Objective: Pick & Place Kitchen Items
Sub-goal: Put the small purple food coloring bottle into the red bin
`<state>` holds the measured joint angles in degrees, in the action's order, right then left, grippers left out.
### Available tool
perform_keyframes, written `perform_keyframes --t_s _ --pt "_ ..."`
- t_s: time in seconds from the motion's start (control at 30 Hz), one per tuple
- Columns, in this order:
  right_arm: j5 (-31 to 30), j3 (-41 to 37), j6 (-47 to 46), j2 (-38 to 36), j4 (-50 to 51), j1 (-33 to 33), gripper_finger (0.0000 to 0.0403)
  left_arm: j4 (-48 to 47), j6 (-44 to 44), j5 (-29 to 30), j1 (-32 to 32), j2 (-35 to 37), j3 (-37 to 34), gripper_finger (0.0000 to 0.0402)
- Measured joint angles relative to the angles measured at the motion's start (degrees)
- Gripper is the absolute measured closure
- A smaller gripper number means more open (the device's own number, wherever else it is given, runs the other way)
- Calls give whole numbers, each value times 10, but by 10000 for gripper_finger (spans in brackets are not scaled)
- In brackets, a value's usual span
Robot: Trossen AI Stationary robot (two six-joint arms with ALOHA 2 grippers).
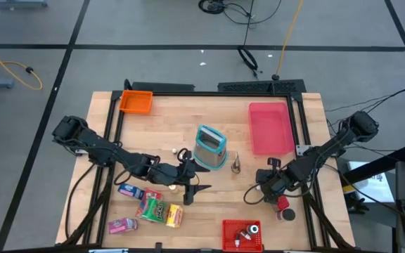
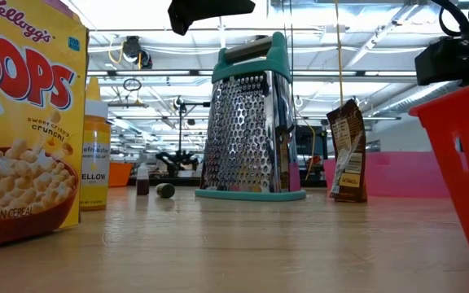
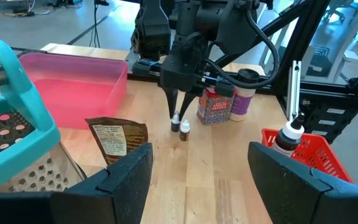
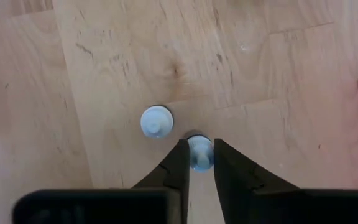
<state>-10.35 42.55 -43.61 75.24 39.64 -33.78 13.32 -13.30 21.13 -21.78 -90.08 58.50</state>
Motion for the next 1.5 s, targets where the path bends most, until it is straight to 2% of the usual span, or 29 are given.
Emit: perform_keyframes --t_s 0.33,0.63,0.9,1.2,1.5 --pt "0 0 13 -2 5 0 366 0 0 0 0 0 0 135" --pt "-1 4 -2 -51 45 1 366 0 0 0 0 0 0 135" --pt "-49 106 3 -64 140 -9 366 0 0 0 0 0 0 135" --pt "-63 173 27 -56 90 -60 366 -3 0 0 0 0 0 135" --pt "-61 225 48 27 40 -115 366 -3 0 0 0 0 0 135"
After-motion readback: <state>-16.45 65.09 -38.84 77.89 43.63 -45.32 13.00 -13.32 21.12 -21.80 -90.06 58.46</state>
